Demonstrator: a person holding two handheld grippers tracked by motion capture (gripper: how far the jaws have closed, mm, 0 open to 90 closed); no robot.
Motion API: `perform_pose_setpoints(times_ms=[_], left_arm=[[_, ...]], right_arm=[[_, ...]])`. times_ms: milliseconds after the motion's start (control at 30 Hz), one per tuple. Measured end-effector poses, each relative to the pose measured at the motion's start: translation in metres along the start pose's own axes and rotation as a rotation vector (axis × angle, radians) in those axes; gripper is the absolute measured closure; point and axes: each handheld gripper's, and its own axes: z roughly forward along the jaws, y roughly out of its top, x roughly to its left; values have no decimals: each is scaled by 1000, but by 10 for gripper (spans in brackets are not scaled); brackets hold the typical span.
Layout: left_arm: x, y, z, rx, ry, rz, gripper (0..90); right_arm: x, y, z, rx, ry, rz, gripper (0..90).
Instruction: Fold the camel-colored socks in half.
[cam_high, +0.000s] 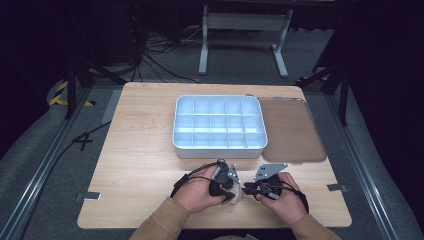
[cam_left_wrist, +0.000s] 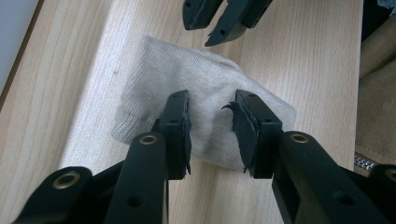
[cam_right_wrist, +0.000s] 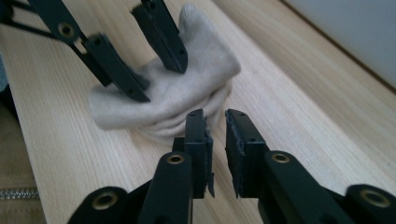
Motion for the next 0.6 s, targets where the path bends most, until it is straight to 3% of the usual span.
perform_pose_setpoints(times_ms=[100,267,433,600], left_arm=[[1,-1,0,-9,-4,17,660],[0,-2,0,-12,-2,13,658],[2,-6,0,-28,-12,-3,655],[2,-7,0,-31,-16,-17,652]], right_arm=[[3,3,-2,-30,-10,2,740],[6,7,-4,-95,-2,35,692],[10,10,1,-107,4,36,669],[10,11,7,-126,-5,66,640]])
